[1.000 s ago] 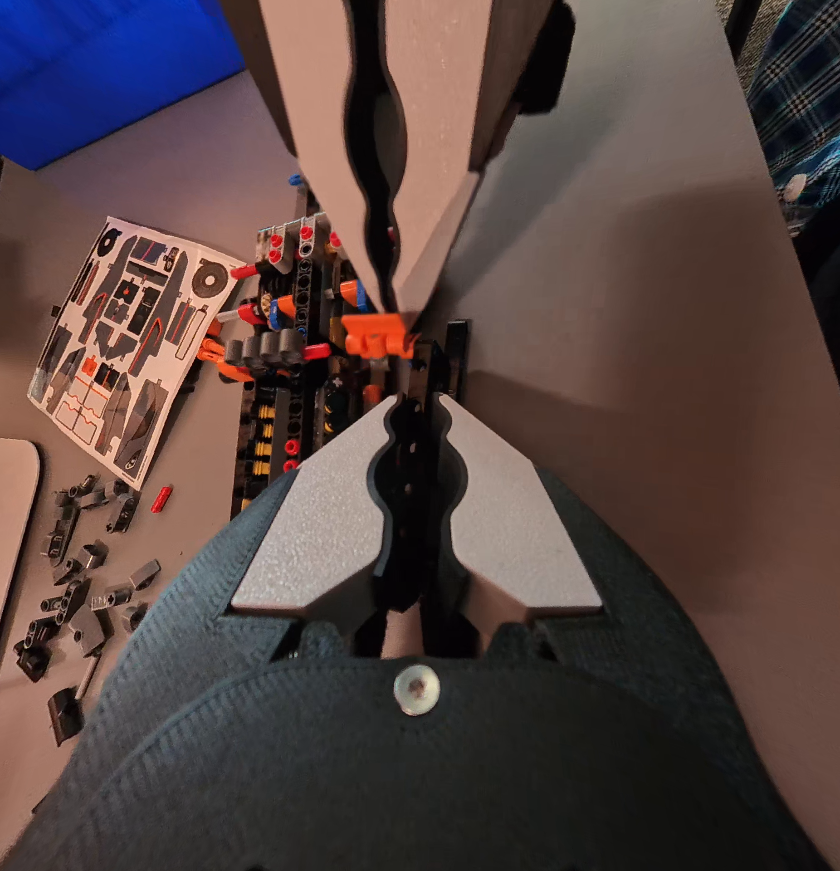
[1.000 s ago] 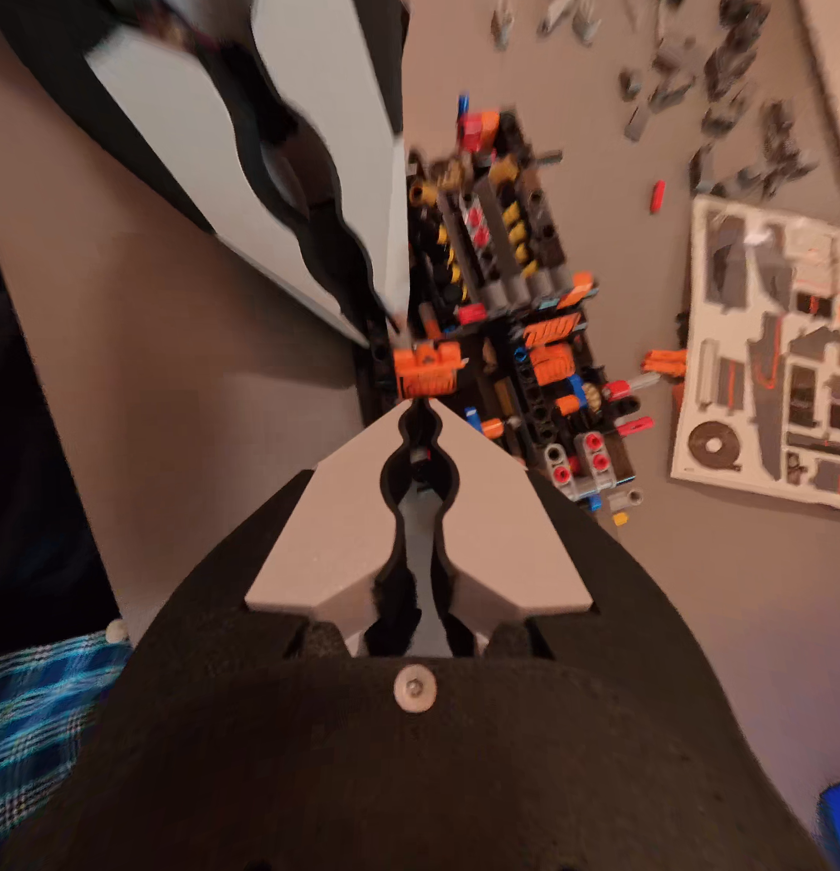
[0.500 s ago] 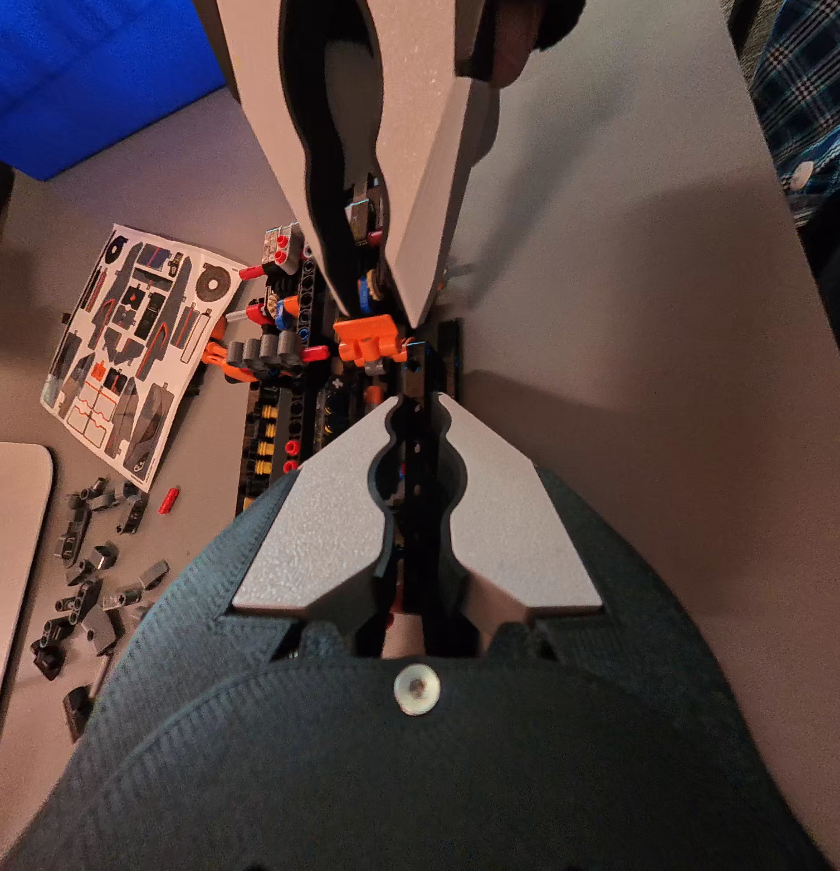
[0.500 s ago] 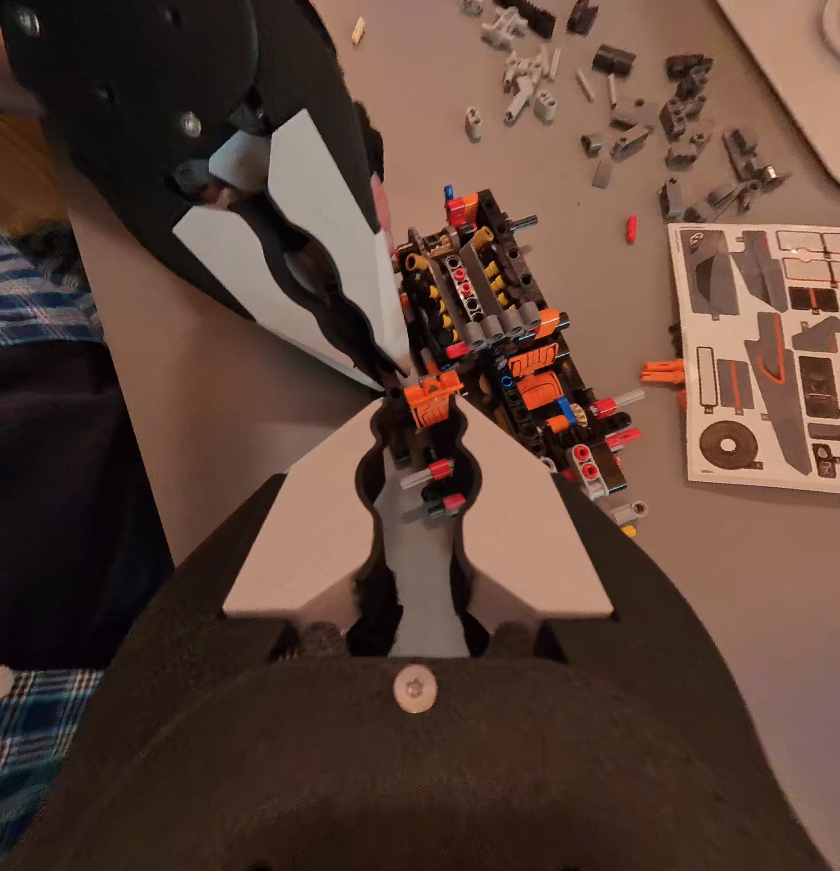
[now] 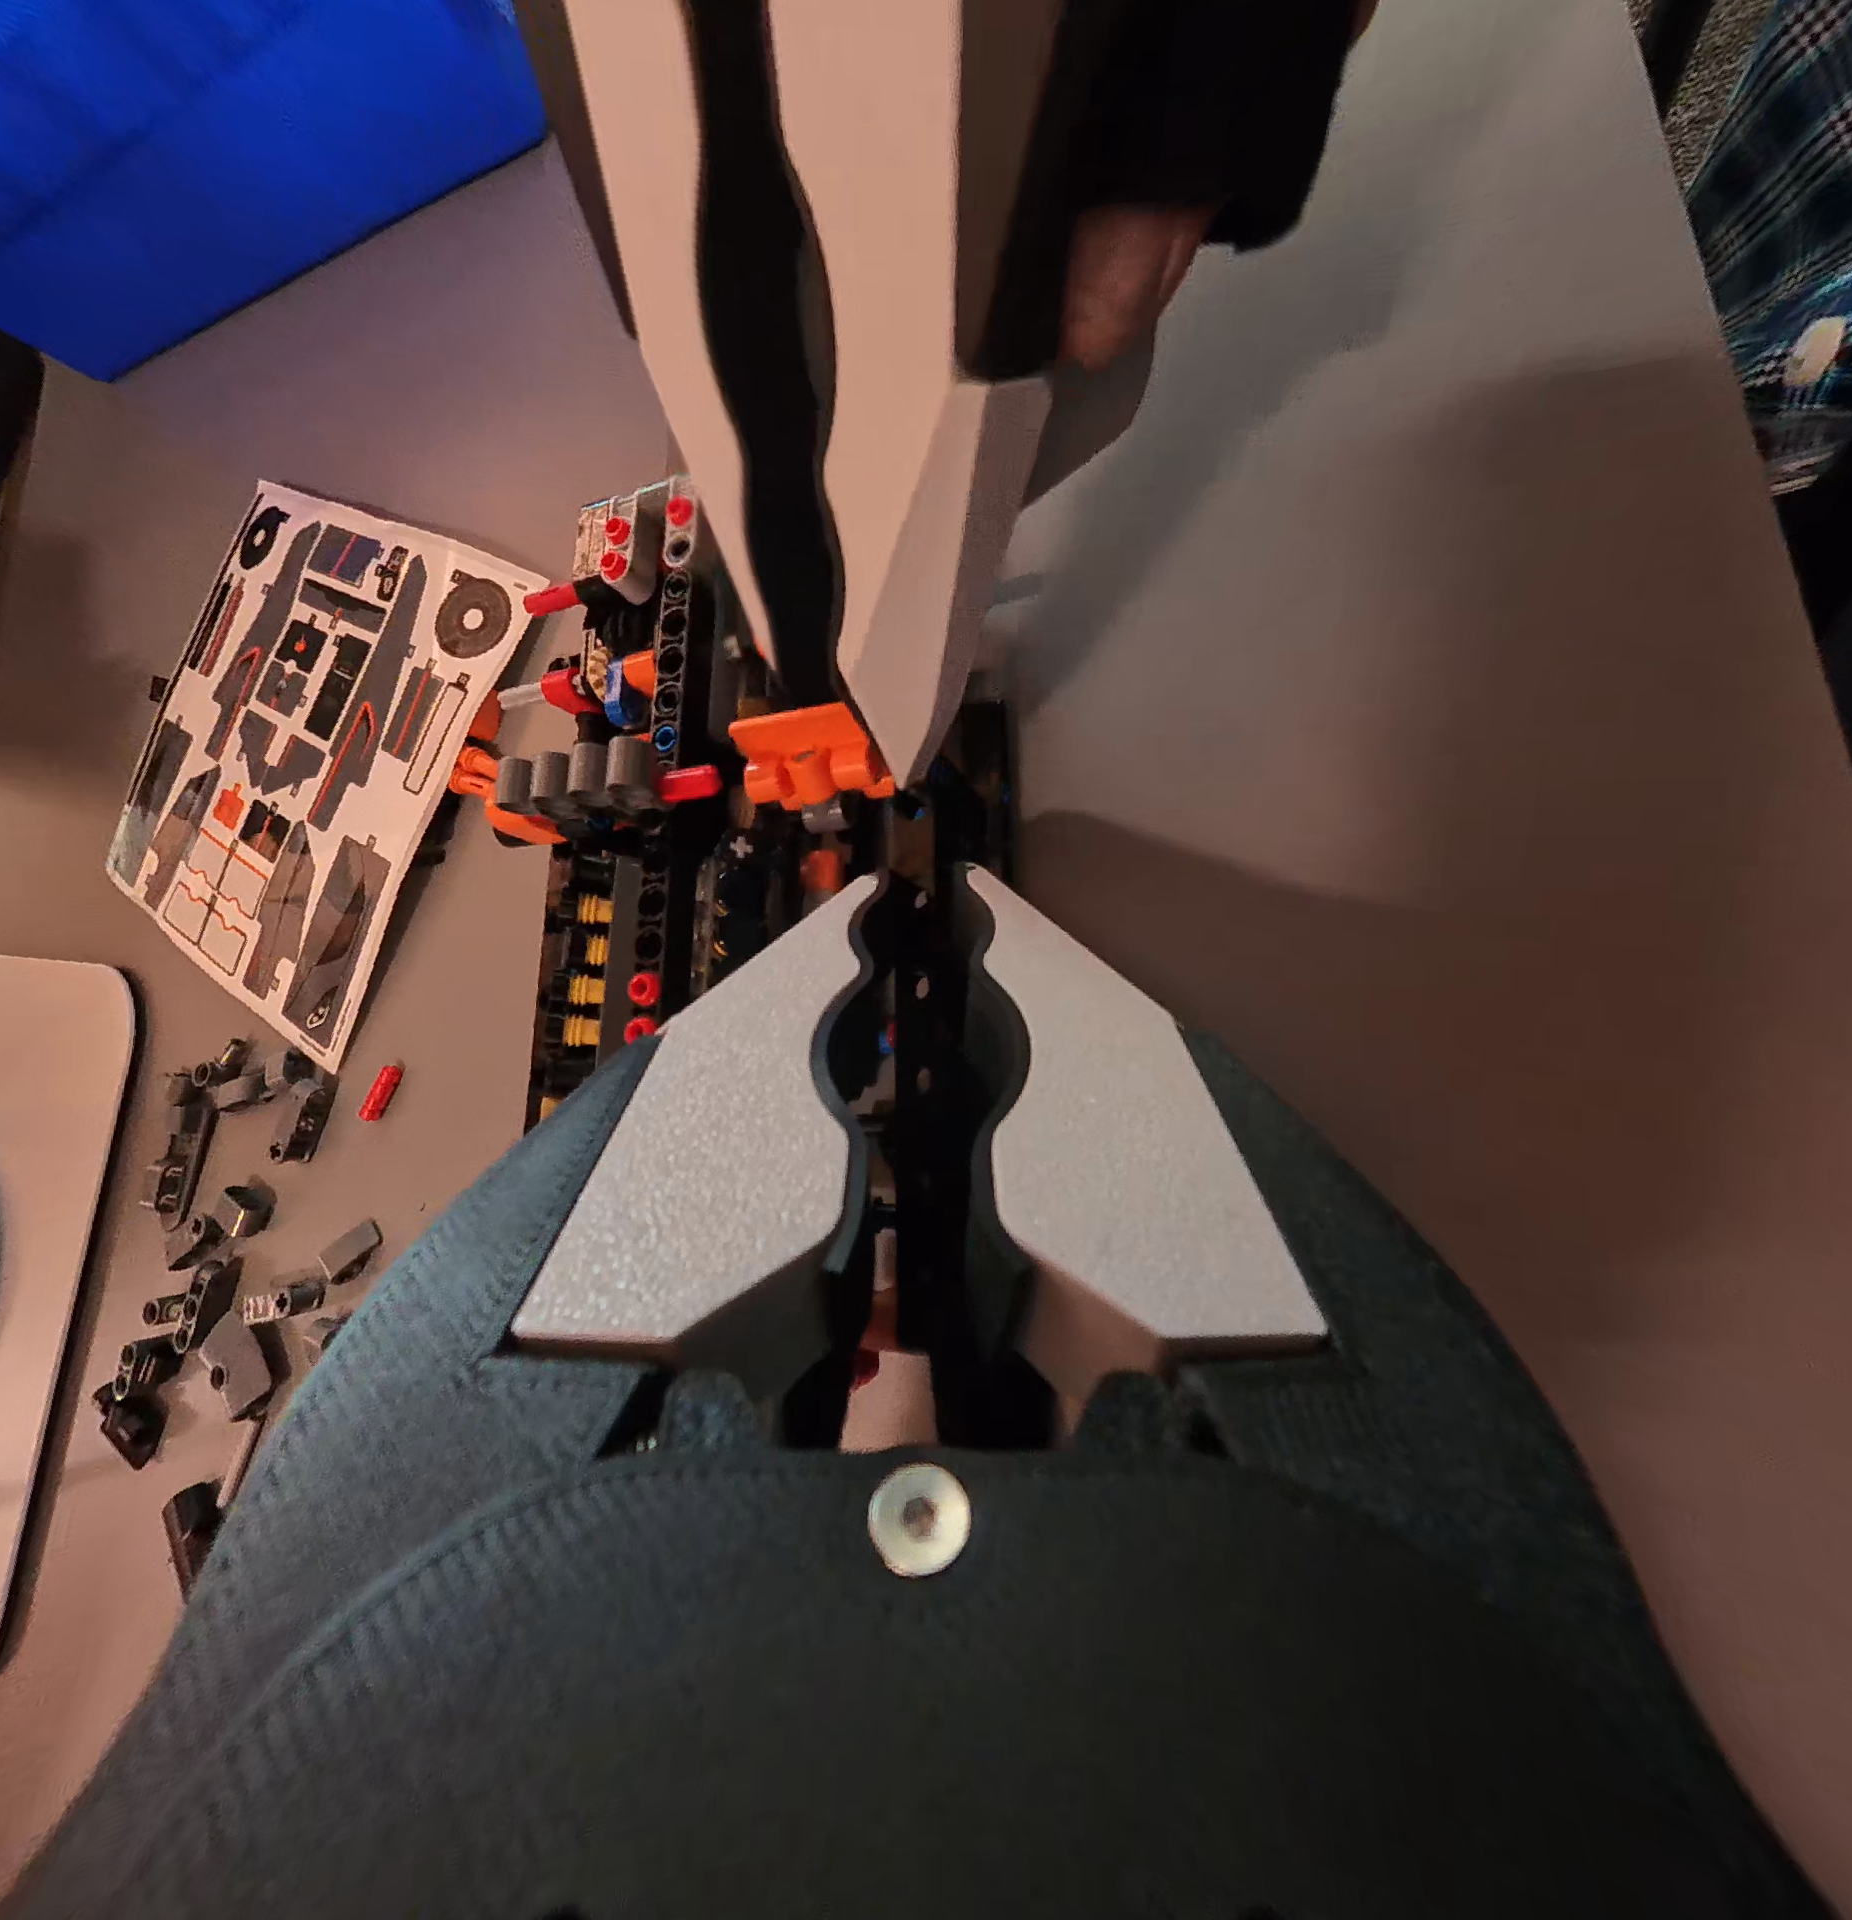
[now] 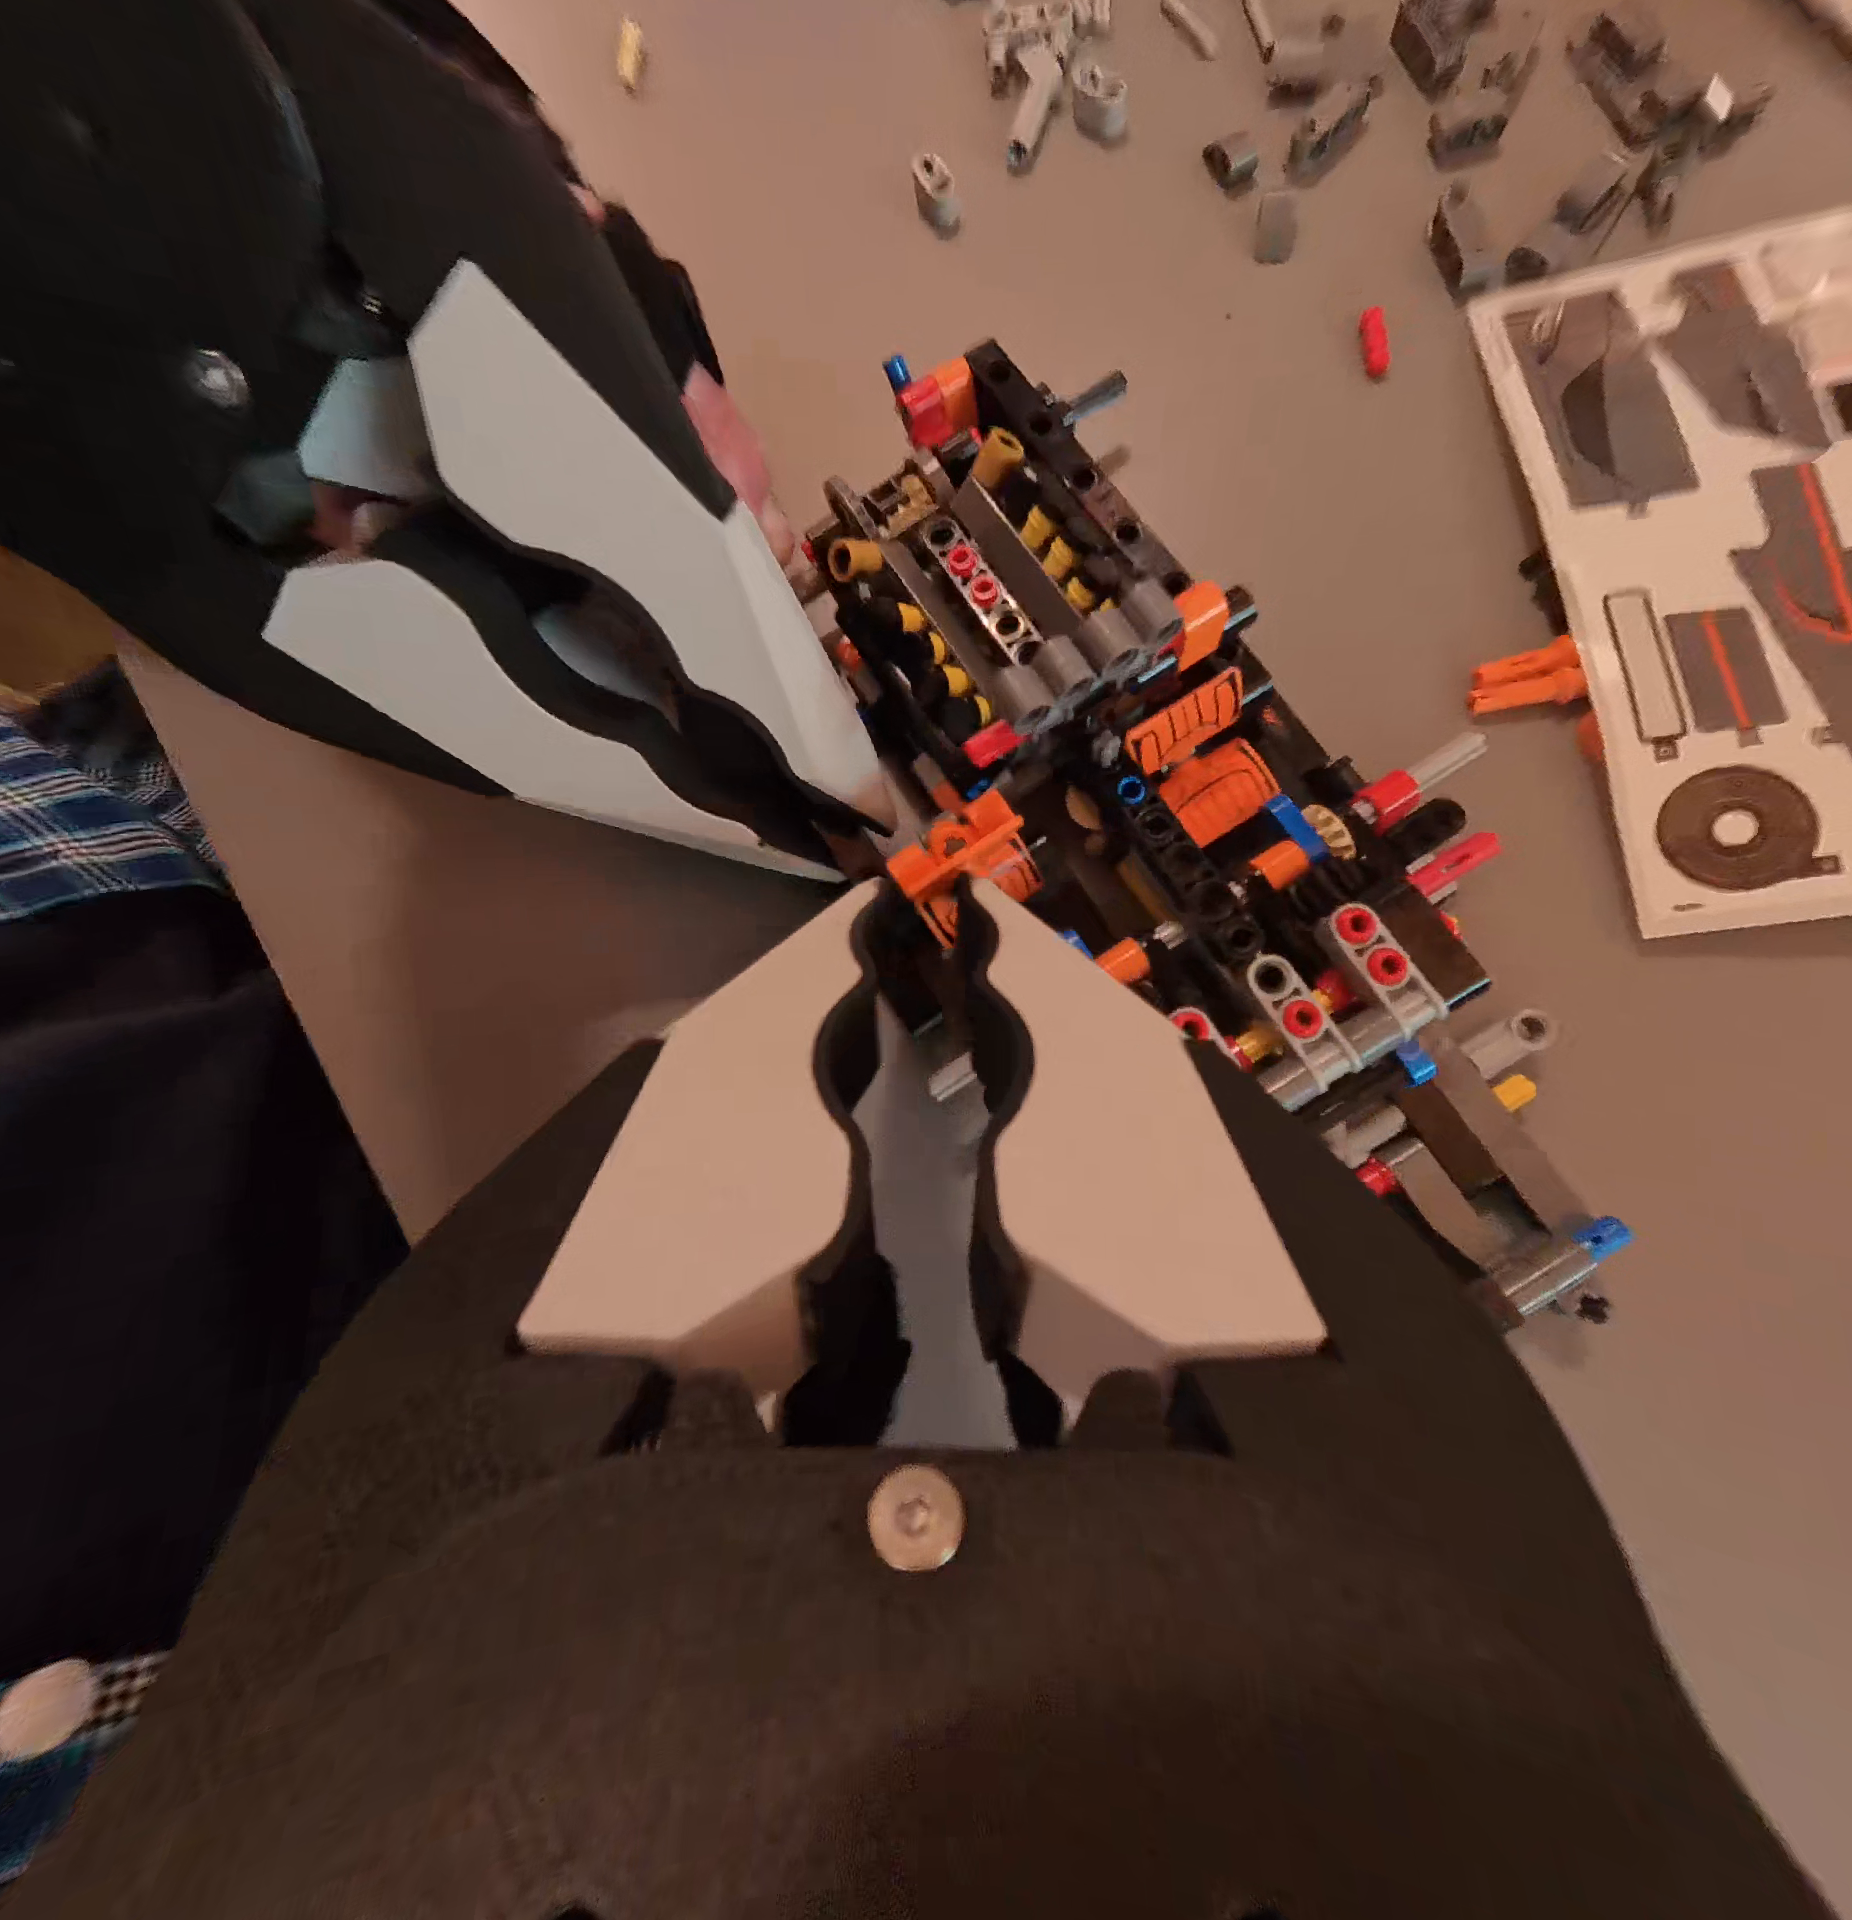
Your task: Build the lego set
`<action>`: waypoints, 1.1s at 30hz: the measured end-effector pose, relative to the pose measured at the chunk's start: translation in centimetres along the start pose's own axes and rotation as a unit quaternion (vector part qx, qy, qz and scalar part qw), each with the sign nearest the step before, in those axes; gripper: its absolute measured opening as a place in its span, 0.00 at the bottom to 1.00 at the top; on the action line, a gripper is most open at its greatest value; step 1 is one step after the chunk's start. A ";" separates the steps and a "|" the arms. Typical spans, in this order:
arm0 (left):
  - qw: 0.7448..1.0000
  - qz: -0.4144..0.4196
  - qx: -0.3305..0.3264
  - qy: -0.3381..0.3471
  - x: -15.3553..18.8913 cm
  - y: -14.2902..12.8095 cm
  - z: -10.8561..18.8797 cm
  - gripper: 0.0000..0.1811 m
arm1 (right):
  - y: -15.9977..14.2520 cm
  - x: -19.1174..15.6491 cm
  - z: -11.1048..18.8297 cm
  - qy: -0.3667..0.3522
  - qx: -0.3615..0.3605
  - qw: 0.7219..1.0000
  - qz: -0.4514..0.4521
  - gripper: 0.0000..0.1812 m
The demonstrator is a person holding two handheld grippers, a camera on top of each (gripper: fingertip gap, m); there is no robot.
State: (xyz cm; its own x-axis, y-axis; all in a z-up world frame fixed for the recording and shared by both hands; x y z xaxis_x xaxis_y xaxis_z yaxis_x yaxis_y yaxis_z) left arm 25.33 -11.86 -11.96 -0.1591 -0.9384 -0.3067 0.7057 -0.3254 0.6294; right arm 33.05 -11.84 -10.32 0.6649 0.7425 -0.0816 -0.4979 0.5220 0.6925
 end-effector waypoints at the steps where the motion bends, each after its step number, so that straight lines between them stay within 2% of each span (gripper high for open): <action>1: 1.000 0.001 0.001 -0.002 0.0 0.0 0.0 0.05 | 0.0 0.0 0.0 -0.006 0.008 1.000 0.009 0.04; 7: 0.999 0.009 0.001 -0.034 -0.1 0.1 0.0 0.05 | -0.3 -0.1 0.1 0.007 0.016 0.999 0.041 0.02; 11: 0.999 0.017 0.004 -0.049 0.3 0.5 -0.4 0.10 | -0.2 -0.3 0.1 0.009 0.020 0.999 0.036 0.01; 14: 0.998 0.033 0.003 -0.053 0.0 0.5 -0.4 0.05 | -0.4 -0.5 0.1 0.009 0.025 0.999 0.039 0.01; 19: 0.997 0.041 0.017 -0.070 0.2 0.7 -0.6 0.05 | -0.6 -0.5 0.4 0.004 0.030 0.994 0.103 0.03; 30: 0.992 0.030 0.035 -0.120 0.3 0.9 -0.7 0.04 | -1.0 -0.4 0.7 0.058 0.042 0.977 0.203 0.01; 32: 0.991 0.026 0.038 -0.126 0.4 0.9 -0.7 0.04 | -1.0 0.2 0.5 0.020 0.045 0.978 0.201 0.00; 33: 0.986 0.021 0.054 -0.159 1.4 1.4 -0.7 0.04 | -1.3 1.1 0.1 -0.008 0.026 0.979 0.200 0.00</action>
Point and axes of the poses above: each gripper's, where its closed fingertips meet, z back along the fingers, y out of its top, x = y × z across the jaws, the point moved 5 cm from there along z, back along the fingers, and after that the axes turned 6 degrees about -y, right-handed, at the moved point
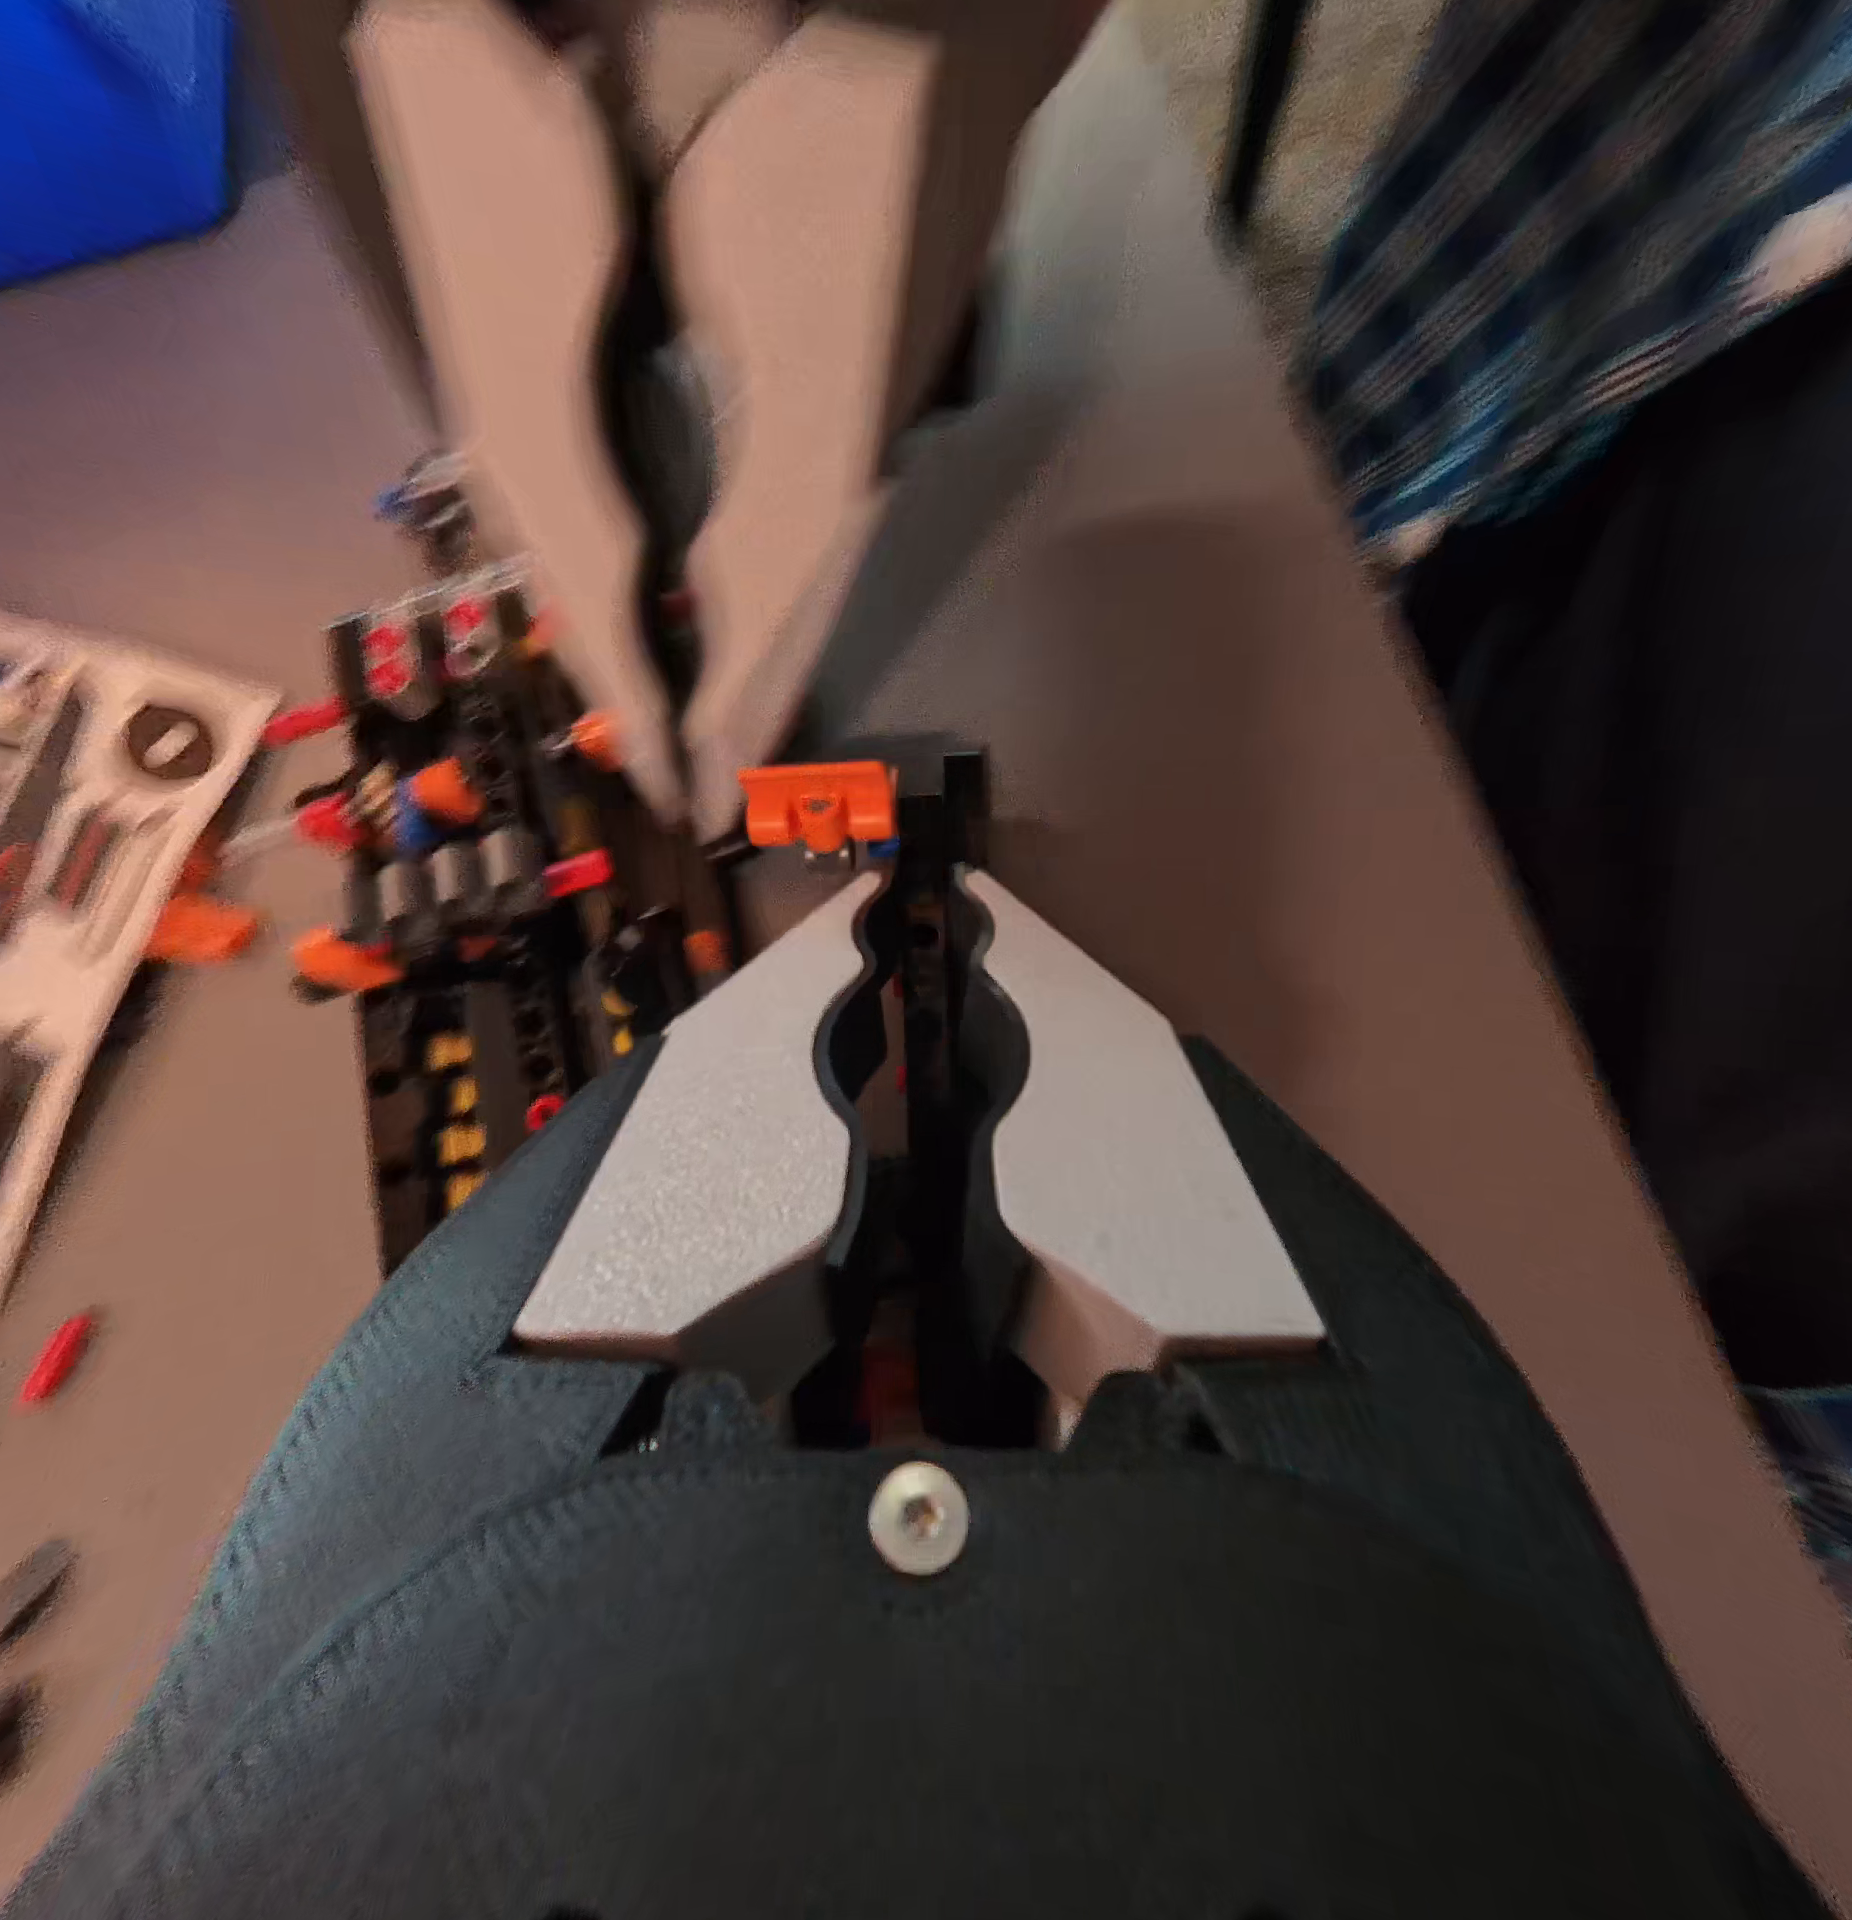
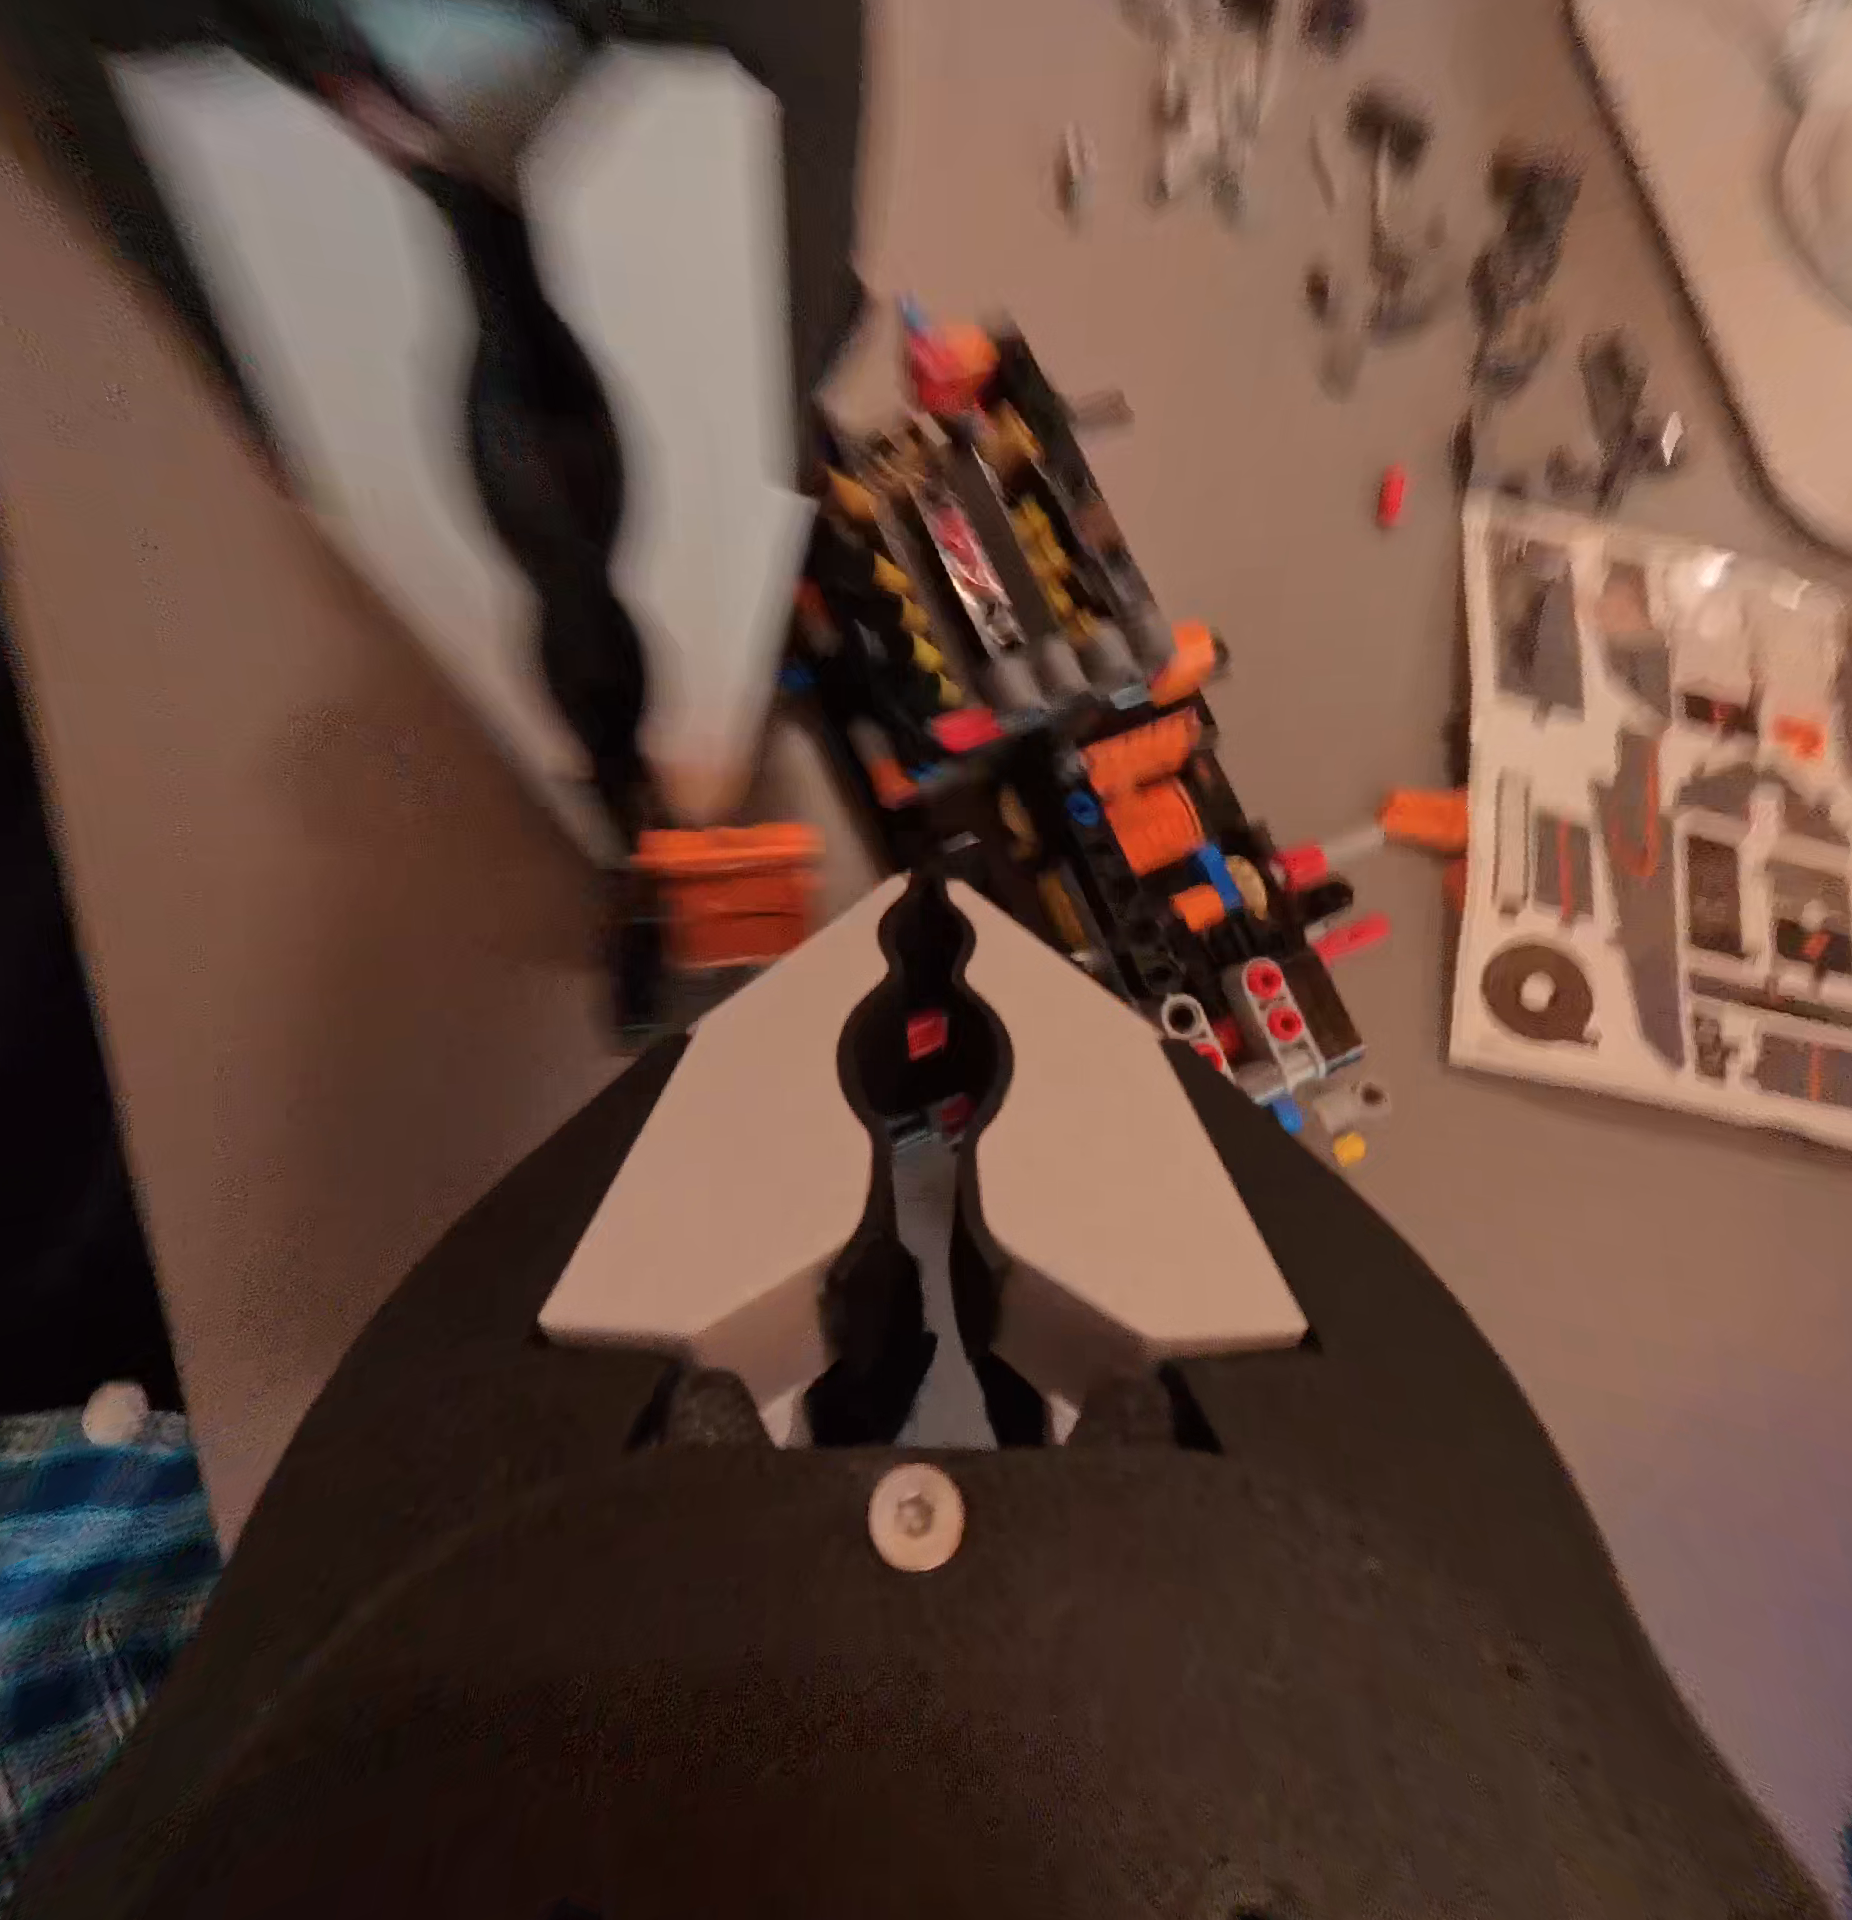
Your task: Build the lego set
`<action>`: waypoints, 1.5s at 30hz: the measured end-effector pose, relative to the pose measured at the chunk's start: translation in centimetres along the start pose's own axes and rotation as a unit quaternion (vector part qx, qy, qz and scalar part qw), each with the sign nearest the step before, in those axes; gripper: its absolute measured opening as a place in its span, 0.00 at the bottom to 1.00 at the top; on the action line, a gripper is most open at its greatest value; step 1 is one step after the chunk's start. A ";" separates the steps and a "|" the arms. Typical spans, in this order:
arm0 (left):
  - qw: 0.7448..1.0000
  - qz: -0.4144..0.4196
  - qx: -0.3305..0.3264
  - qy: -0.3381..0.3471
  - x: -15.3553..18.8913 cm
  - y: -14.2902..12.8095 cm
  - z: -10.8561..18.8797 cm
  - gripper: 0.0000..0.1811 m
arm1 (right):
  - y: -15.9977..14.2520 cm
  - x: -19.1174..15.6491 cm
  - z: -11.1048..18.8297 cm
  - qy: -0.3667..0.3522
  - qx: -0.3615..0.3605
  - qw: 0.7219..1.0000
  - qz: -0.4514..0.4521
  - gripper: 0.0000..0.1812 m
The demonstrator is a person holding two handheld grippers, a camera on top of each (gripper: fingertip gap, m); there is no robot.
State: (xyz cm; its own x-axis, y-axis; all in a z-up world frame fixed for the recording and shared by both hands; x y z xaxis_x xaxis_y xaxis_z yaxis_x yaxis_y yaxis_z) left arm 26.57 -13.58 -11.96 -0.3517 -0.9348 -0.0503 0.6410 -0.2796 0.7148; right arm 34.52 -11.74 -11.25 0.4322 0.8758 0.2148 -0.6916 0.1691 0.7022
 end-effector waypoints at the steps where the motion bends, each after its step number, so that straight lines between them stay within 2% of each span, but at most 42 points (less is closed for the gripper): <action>1: 1.000 -0.012 0.006 -0.005 0.9 0.6 -0.6 0.04 | -0.3 -0.1 -0.2 0.007 0.000 1.000 -0.004 0.00; 2: 0.999 -0.031 -0.018 0.032 0.8 0.8 -0.7 0.05 | 0.2 -0.5 0.2 0.017 0.015 1.000 -0.008 0.00; 3: 0.999 -0.030 -0.022 0.038 0.7 0.7 -0.7 0.05 | 0.4 -0.7 0.5 0.010 0.019 1.000 0.001 0.00; 4: 0.999 -0.006 -0.015 0.031 0.5 0.5 -0.5 0.05 | 0.3 -0.7 0.8 0.014 0.023 1.000 -0.013 0.00; 7: 1.000 -0.010 -0.012 0.026 0.4 0.4 -0.4 0.04 | 0.3 -0.8 1.8 0.040 0.039 0.997 -0.060 0.01; 10: 0.999 -0.026 -0.011 0.027 0.4 0.3 -0.3 0.04 | 0.7 -1.9 2.0 0.081 0.036 0.993 -0.082 0.17; 14: 0.998 -0.055 -0.013 0.031 0.6 0.3 -0.2 0.04 | 0.3 -2.3 1.3 0.074 0.035 0.994 -0.077 0.20; 20: 0.994 -0.098 -0.011 0.038 1.1 0.4 -0.2 0.05 | 1.0 -3.0 1.3 0.073 0.044 0.995 -0.046 0.13; 32: 0.995 -0.093 -0.009 0.047 1.1 0.4 -0.2 0.05 | 0.8 -3.3 1.4 0.005 0.054 0.998 -0.039 0.12; 39: 0.993 -0.105 -0.010 0.055 1.1 0.3 -0.1 0.05 | 0.7 -3.1 1.4 0.012 0.062 0.992 -0.107 0.12; 42: 0.993 -0.110 -0.006 0.045 1.3 0.4 -0.1 0.05 | 0.7 -3.4 1.5 0.014 0.059 0.994 -0.092 0.12; 45: 0.993 -0.114 -0.003 0.041 1.3 0.4 -0.1 0.05 | 0.8 -3.5 1.6 0.010 0.056 0.998 -0.030 0.12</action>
State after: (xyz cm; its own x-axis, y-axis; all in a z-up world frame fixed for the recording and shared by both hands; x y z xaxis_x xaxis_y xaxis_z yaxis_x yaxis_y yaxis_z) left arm 26.45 -14.96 -11.85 -0.4314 -0.8620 -0.2660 0.5561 -0.4863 0.6740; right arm 33.41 -15.39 -10.34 0.4581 0.8748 0.1580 -0.5950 0.1697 0.7856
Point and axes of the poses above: each gripper's, where its closed fingertips meet, z back along the fingers, y out of its top, x = y × z across the jaws, the point moved 5 cm from there along z, back along the fingers, and after that the axes turned 6 degrees about -y, right-handed, at the moved point
